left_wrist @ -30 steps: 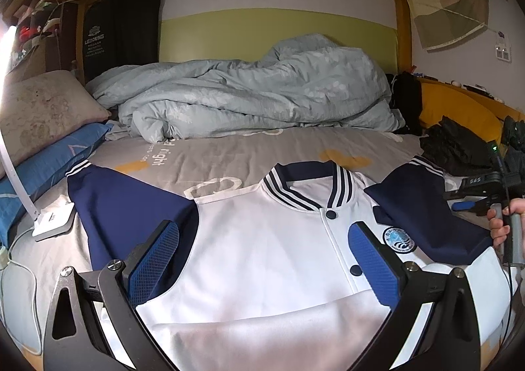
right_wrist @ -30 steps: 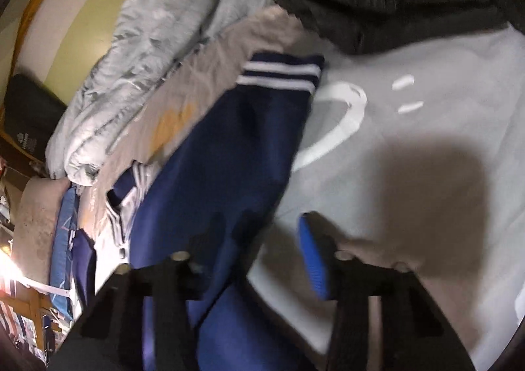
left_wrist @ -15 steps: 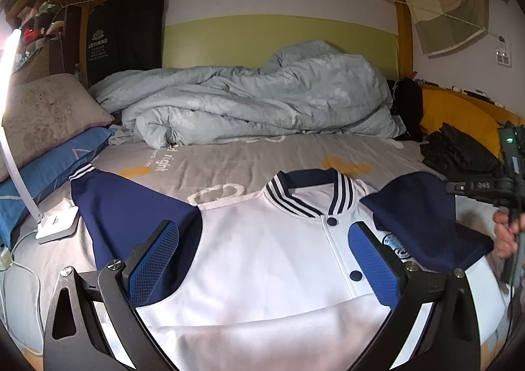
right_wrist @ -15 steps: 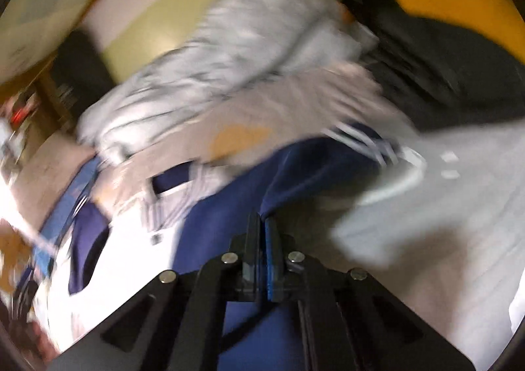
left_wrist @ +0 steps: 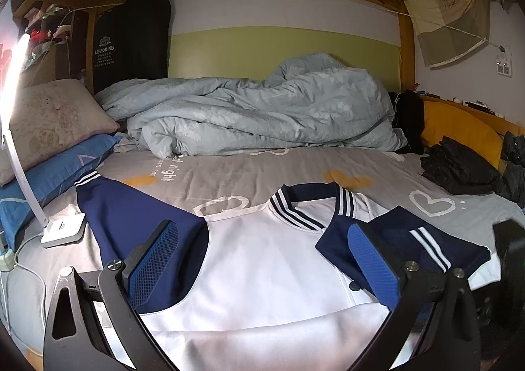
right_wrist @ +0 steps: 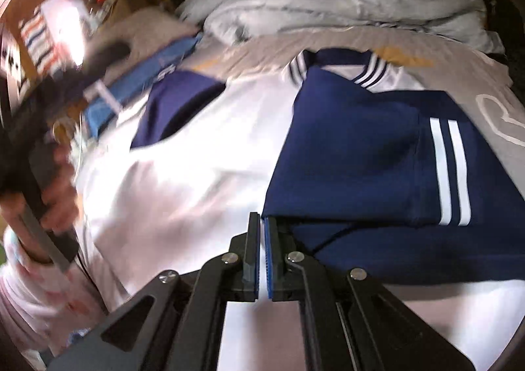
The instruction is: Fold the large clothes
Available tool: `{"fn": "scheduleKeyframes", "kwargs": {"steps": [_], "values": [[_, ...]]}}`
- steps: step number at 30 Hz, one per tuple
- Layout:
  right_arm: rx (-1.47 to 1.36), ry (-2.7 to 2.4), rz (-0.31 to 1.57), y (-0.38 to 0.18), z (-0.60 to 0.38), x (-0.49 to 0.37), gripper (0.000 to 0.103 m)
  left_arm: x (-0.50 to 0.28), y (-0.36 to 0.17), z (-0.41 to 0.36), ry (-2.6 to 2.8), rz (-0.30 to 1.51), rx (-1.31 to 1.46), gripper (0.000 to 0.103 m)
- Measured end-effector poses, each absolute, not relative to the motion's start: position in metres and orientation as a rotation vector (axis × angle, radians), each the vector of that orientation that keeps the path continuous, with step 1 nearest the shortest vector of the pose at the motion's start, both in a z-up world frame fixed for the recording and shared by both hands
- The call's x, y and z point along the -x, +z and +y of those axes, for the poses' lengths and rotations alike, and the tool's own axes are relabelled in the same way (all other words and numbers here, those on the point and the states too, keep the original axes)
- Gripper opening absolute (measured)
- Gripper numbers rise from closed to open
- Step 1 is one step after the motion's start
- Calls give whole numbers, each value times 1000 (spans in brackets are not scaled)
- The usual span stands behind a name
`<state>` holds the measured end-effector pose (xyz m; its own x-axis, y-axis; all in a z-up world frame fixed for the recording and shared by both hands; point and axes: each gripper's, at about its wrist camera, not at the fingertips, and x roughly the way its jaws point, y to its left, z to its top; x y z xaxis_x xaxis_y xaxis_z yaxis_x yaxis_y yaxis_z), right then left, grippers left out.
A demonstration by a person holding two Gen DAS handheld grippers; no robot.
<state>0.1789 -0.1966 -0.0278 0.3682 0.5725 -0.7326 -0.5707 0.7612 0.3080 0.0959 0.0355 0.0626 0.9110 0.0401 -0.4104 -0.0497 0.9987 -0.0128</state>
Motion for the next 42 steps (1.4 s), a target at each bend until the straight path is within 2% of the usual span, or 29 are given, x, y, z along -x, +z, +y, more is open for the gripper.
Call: {"fn": "scheduleKeyframes", "kwargs": {"steps": [5, 6, 9, 12, 16, 21, 24, 26, 27, 28, 31, 34, 38, 40, 42], "values": [[8, 682, 941, -22, -202, -176, 3, -95, 62, 35, 44, 429, 20, 103], [-5, 670, 920, -14, -207, -176, 6, -95, 62, 34, 45, 429, 16, 103], [-68, 626, 868, 3, -227, -178, 31, -96, 60, 32, 41, 433, 5, 103], [-101, 541, 803, 18, -250, -189, 33, -98, 57, 28, 36, 440, -2, 103], [-111, 394, 810, 13, -276, -216, 36, -99, 53, 22, 28, 451, -16, 103], [-145, 279, 927, -22, -299, -252, 36, -99, 52, 18, 20, 453, -24, 103], [-224, 307, 994, -34, -307, -262, 41, -98, 52, 18, 13, 455, -19, 103], [-248, 363, 1008, -36, -305, -262, 41, -99, 51, 18, 9, 459, -18, 103], [-243, 371, 1004, -35, -303, -259, 36, -99, 51, 18, 8, 461, -18, 103], [-224, 364, 990, -34, -301, -255, 18, -100, 50, 18, 7, 464, -18, 103], [-156, 380, 886, -24, -291, -241, 3, -99, 50, 16, 2, 465, -18, 103], [-94, 465, 772, -5, -277, -221, 3, -96, 53, 13, -8, 452, -20, 103], [-42, 595, 778, 4, -254, -203, 3, -92, 54, 9, -62, 453, -18, 103], [-7, 564, 794, 2, -247, -201, 3, -93, 49, 3, -107, 478, -14, 98], [-38, 614, 827, -1, -248, -201, 3, -95, 43, -5, -162, 509, -26, 87]]}}
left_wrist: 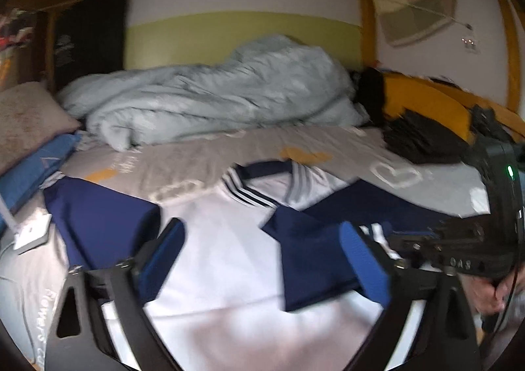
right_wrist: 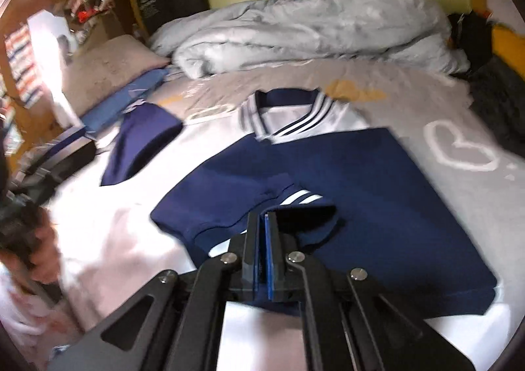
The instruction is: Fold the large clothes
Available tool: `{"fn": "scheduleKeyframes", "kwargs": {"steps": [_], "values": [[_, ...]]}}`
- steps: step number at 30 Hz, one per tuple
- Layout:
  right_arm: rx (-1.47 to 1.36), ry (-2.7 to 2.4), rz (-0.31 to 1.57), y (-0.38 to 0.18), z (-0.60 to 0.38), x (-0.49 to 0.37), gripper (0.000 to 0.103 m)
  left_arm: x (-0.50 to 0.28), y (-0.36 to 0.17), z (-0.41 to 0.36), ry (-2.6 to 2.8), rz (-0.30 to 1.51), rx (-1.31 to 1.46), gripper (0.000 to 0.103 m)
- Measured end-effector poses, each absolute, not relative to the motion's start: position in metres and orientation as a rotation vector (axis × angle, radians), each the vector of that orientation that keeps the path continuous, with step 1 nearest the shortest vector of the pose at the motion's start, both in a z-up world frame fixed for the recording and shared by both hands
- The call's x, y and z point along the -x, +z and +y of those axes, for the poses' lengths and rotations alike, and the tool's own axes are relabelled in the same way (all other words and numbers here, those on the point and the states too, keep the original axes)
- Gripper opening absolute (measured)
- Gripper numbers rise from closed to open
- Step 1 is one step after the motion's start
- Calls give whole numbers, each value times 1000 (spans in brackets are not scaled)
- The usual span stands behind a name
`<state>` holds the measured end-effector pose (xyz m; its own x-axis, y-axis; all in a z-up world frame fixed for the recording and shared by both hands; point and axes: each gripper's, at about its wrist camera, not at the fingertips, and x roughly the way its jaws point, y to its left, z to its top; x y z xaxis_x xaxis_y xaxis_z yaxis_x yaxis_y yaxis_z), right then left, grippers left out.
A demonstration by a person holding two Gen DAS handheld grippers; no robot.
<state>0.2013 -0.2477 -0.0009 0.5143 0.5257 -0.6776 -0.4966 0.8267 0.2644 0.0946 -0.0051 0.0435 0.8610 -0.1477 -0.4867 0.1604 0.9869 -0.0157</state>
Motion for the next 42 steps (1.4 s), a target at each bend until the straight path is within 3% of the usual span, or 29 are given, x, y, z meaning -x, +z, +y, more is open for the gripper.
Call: {"fn": "scheduleKeyframes", "kwargs": {"steps": [1, 6, 11, 13, 17, 21, 22, 24, 26, 34, 42], "values": [[-40, 625, 851, -2, -246, -202, 3, -95, 40, -11, -199, 527, -34, 85], [-62, 620, 903, -3, -252, -204, 4, -90, 19, -56, -371, 572, -180, 45], [-82, 556, 884, 9, -267, -211, 8, -84, 3, -98, -443, 587, -311, 45], [-93, 521, 868, 14, -275, -215, 21, -88, -1, -109, -449, 607, -328, 45], [-107, 442, 858, 18, -294, -223, 24, -105, -16, -123, -444, 679, -354, 62], [-143, 398, 890, 14, -308, -232, 28, -115, -28, -124, -368, 706, -353, 62], [-146, 392, 896, 12, -309, -233, 28, -119, -28, -121, -332, 710, -336, 59], [-144, 379, 906, 9, -309, -236, 28, -126, -26, -107, -282, 714, -271, 23], [-122, 355, 911, 6, -307, -237, 28, -135, -21, -87, -258, 722, -170, 15], [-63, 301, 930, -4, -302, -240, 33, -150, 16, 21, 147, 660, 0, 8], [-75, 256, 938, -6, -310, -245, 36, -153, -13, 88, 361, 860, 65, 8]]}}
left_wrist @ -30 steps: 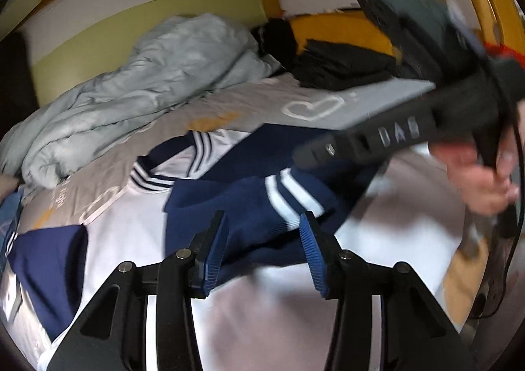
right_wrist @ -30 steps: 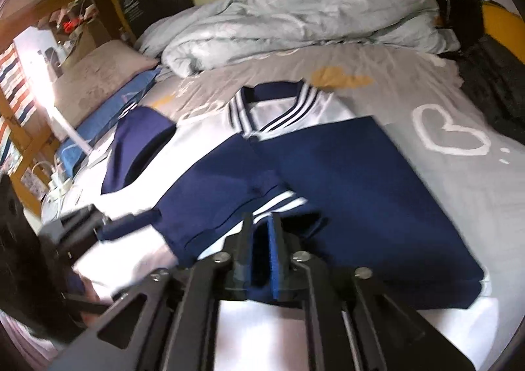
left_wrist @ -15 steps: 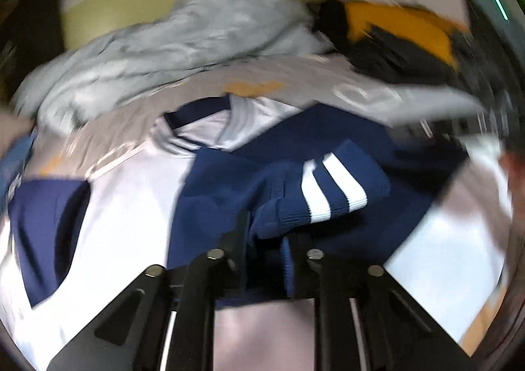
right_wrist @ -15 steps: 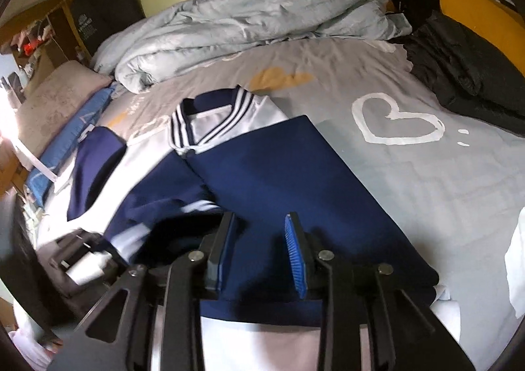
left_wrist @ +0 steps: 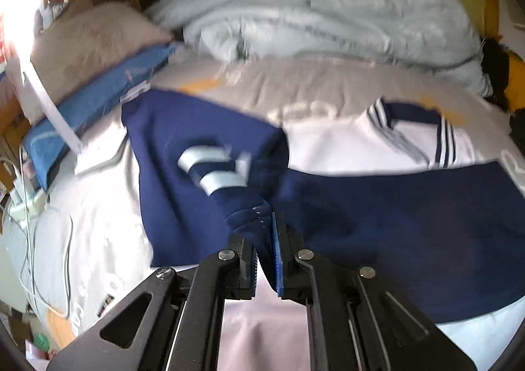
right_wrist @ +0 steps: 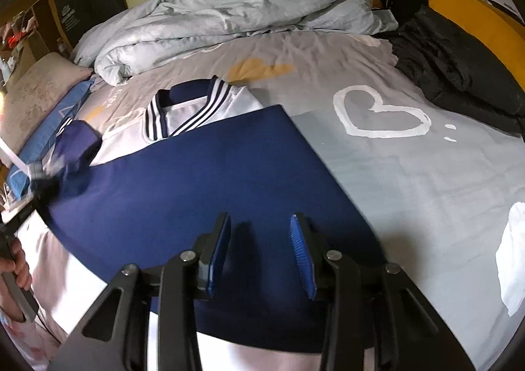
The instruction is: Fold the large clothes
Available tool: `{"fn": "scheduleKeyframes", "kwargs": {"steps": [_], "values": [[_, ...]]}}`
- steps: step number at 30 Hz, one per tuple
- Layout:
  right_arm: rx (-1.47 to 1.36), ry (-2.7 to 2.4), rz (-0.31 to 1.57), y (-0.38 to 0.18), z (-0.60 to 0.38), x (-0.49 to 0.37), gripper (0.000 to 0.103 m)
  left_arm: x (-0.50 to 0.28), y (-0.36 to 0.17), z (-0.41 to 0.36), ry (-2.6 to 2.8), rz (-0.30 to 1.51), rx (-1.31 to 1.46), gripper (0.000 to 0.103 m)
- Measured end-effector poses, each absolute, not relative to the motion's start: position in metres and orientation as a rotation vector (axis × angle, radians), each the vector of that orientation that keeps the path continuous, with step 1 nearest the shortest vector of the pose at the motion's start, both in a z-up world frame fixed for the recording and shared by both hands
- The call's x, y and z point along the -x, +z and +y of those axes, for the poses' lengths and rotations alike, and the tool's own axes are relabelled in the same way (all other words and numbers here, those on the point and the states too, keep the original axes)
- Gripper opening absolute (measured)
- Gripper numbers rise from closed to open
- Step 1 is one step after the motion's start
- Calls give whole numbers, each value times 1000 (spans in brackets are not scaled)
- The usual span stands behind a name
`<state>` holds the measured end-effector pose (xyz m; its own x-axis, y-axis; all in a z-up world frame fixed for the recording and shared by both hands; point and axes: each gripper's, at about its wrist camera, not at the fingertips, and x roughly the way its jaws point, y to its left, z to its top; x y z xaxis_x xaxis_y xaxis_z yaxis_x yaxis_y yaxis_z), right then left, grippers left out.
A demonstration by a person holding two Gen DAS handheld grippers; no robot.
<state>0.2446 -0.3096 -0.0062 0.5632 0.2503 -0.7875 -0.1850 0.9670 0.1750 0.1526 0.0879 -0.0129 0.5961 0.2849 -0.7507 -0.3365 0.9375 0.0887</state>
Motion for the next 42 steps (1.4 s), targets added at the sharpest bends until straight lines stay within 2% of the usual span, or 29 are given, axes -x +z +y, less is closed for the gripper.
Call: {"fn": "scheduleKeyframes", "kwargs": {"steps": [4, 7, 8, 13, 18, 20, 22, 27, 33, 38, 42], "values": [[-84, 226, 918, -2, -317, -246, 39, -145, -21, 76, 344, 889, 47, 8], [-73, 186, 881, 4, -323, -248, 42, -143, -8, 68, 287, 818, 64, 7], [-71, 172, 870, 6, -326, -249, 43, -139, 0, 66, 242, 785, 80, 4], [-88, 130, 848, 14, -340, -258, 43, -115, 40, 38, 18, 659, 88, 4], [-34, 90, 911, 12, -332, -305, 43, -117, 34, 30, 36, 759, 89, 4], [-14, 35, 935, 7, -327, -327, 39, -119, 25, 32, 56, 777, 80, 4], [8, -8, 946, 0, -323, -354, 32, -122, 17, 34, 74, 798, 63, 4], [-115, 99, 1151, -38, -326, -399, 19, -124, 7, 36, 61, 815, 53, 4], [-112, 372, 1084, -22, -312, -368, 17, -125, 4, 30, 39, 815, 16, 4], [98, 525, 1077, -16, -270, -321, 17, -124, 3, 27, 29, 827, 17, 4], [231, 545, 1108, -32, -247, -300, 18, -120, 6, 26, 24, 823, 17, 4]]}}
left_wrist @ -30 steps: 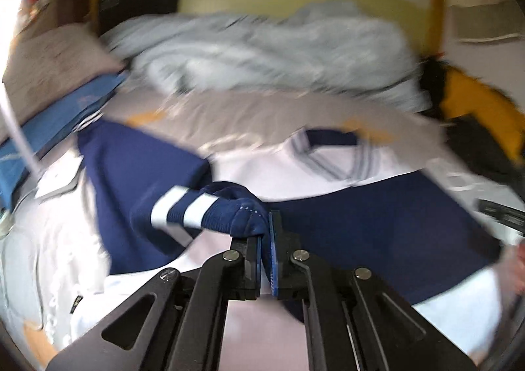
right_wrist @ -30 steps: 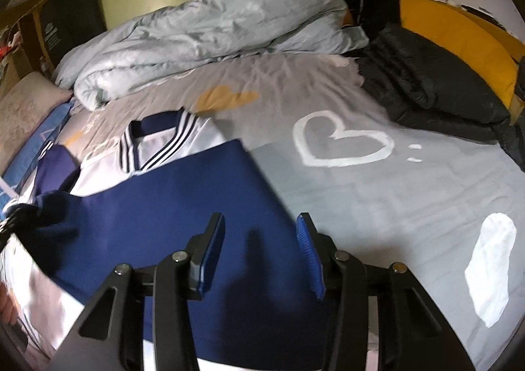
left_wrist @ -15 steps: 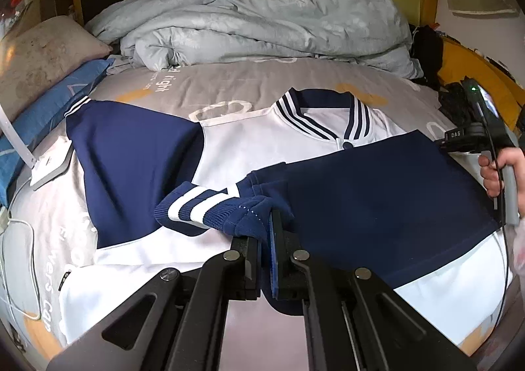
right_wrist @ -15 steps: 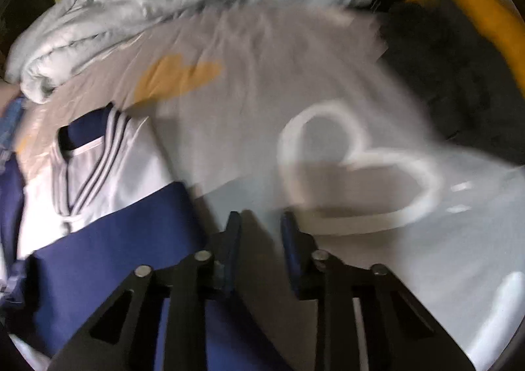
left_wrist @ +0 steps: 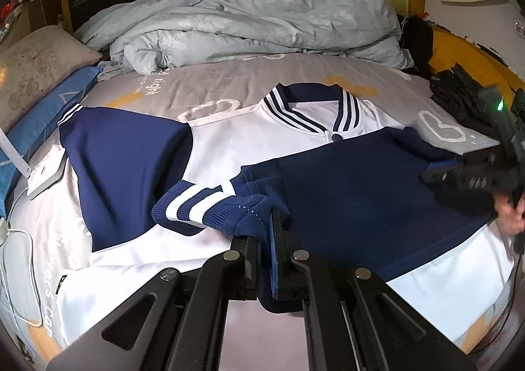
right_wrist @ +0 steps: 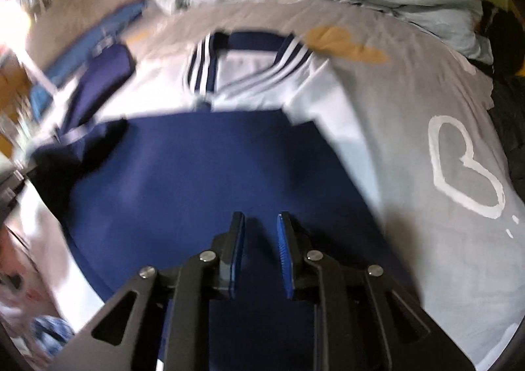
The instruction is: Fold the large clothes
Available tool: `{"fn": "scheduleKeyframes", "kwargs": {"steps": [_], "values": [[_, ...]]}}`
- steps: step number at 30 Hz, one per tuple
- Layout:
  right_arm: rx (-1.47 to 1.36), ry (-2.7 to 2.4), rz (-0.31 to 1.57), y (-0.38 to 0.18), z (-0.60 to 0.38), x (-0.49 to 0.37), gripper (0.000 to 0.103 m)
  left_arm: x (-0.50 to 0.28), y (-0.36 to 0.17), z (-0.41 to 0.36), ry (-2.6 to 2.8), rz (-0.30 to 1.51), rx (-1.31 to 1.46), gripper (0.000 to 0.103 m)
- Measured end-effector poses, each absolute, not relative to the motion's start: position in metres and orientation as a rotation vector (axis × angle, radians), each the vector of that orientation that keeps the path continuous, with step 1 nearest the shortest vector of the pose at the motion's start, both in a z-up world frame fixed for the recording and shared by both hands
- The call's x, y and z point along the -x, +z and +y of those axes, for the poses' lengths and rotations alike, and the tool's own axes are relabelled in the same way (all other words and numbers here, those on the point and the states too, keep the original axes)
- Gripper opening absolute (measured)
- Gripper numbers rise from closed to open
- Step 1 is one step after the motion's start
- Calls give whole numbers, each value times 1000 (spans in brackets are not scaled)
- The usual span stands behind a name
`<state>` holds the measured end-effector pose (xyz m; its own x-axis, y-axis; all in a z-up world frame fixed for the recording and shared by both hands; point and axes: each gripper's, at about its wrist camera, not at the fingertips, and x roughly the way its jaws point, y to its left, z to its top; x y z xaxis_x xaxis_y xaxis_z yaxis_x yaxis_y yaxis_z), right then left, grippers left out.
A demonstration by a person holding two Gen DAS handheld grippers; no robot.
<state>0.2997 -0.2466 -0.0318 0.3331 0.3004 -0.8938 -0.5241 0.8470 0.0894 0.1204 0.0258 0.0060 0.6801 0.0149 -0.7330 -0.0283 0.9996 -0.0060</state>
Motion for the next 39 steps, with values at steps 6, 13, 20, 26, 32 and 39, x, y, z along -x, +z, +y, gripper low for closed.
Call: {"fn": "scheduleKeyframes", "kwargs": {"steps": [6, 13, 20, 26, 32, 39], "values": [[97, 398, 915, -1, -276, -303, 21, -117, 7, 25, 25, 816, 7, 4], [-65, 279, 937, -1, -326, -358, 48, -120, 5, 25, 21, 822, 8, 4], [-168, 368, 1029, -30, -318, -383, 30, -125, 1, 29, 48, 834, 12, 4], [-70, 515, 883, -1, -293, -336, 3, -124, 3, 35, 53, 833, 31, 4], [73, 705, 897, 6, -255, -265, 3, -122, 4, 33, 48, 834, 29, 4], [157, 695, 967, -17, -240, -234, 11, -119, 7, 32, 46, 830, 30, 4]]}}
